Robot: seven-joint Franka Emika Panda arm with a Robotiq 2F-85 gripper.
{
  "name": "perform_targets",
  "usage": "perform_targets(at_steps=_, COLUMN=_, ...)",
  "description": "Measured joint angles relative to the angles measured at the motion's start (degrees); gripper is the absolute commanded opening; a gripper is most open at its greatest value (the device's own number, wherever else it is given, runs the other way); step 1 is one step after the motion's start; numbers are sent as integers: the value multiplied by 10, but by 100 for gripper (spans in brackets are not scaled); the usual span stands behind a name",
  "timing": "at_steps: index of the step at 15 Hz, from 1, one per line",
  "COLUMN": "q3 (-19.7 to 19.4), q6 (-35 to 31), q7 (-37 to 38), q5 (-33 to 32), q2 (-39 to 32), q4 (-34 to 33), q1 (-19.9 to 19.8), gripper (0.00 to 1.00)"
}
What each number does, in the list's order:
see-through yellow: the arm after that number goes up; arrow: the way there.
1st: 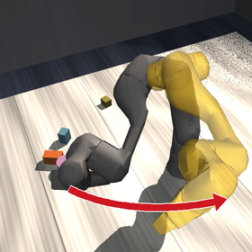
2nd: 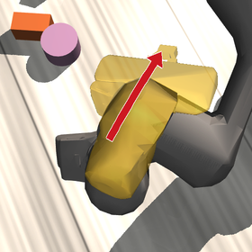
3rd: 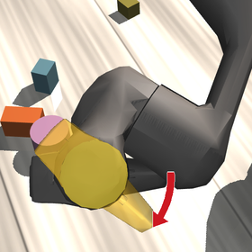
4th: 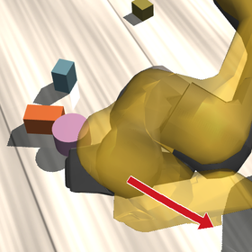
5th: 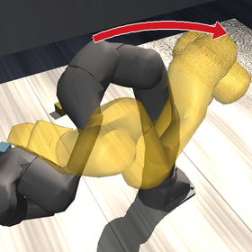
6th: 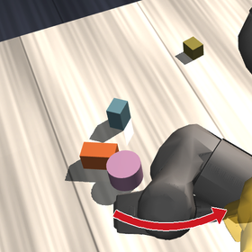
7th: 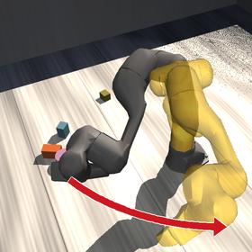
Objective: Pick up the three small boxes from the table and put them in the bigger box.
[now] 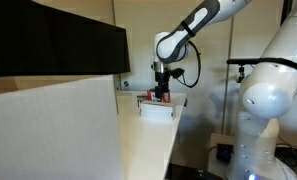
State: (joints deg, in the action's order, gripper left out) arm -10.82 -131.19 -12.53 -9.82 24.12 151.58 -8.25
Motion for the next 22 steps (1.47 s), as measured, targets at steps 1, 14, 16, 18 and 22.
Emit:
perform_targets(at_steps=1, q3=7, q6=-12, q7=16, q5=-10, q2=3, q4=4, q1=-1, gripper=53)
perform_targets(at_steps=14, q3=55, q6=-21, q7=61, q5=-45, q2=77, q4=21, q1=-4, gripper=19)
perform_targets(at_steps=16, q3=68, q6=-8, q7=62, q5=-45, q2=103, q4=27, q1=-1, gripper=19)
perform_targets(at_steps=18, q3=84, q6=20, q7=63, q5=-42, q2=135, q4=27, q1=12, gripper=19)
perform_targets(at_steps=22, q3=110, q6=111, q7=63, q5=-31, q2=202, q4=19, q1=67, gripper=19)
